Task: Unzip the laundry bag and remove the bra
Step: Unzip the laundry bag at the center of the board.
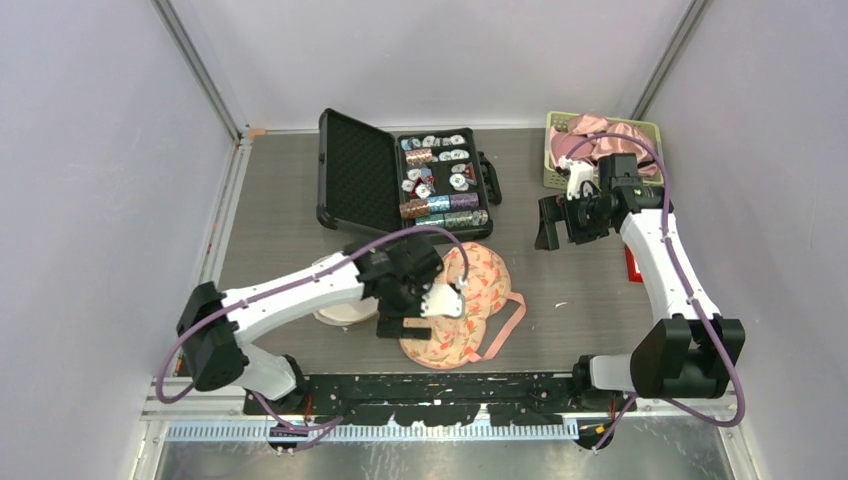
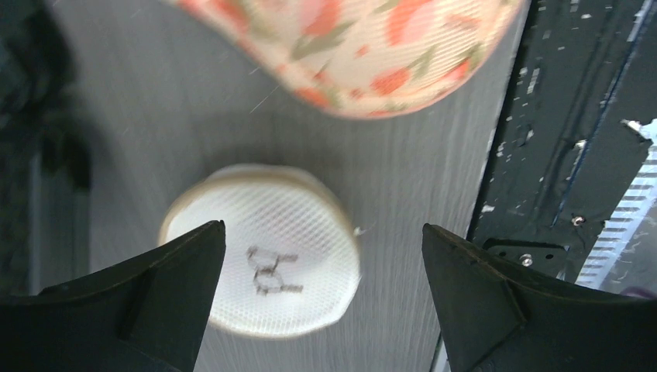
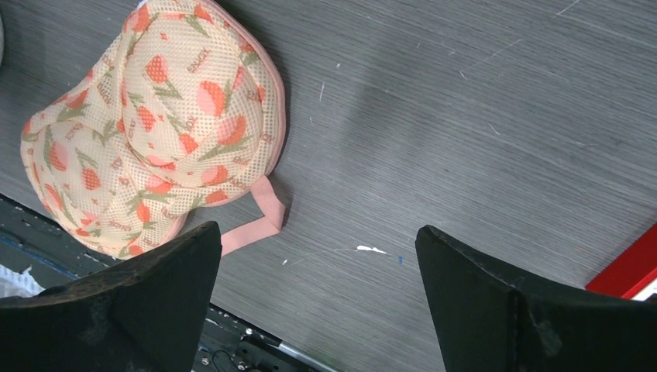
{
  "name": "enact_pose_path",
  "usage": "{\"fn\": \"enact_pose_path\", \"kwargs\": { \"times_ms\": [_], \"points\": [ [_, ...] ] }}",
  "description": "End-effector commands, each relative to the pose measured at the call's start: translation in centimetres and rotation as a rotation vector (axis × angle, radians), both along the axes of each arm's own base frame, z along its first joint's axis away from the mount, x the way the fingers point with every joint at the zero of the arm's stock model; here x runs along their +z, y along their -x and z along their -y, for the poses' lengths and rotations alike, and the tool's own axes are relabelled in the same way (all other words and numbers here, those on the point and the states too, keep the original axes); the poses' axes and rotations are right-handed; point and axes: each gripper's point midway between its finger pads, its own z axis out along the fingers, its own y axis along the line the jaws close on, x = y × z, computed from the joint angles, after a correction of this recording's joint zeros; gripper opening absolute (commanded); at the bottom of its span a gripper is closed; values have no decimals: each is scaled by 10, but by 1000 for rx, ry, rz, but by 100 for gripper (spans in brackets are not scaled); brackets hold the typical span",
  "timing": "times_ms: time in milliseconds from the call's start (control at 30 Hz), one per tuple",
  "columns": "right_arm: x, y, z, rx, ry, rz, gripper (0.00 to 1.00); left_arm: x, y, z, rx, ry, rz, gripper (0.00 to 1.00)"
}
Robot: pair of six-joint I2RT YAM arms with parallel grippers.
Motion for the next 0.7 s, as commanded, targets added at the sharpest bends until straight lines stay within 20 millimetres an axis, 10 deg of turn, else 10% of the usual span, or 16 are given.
{"fn": "enact_pose_path", "kwargs": {
  "times_ms": [0,367,667],
  "points": [
    [8,3,6,-4,27,57,100,-16,14,49,-88,101,-16,100],
    [8,12,13,-98,-32,46,100,-84,-3,70,-281,59,44,100],
    [4,26,15,-113,-42,24,100,-88,-73,63,-334,156,79,100]
  ]
}}
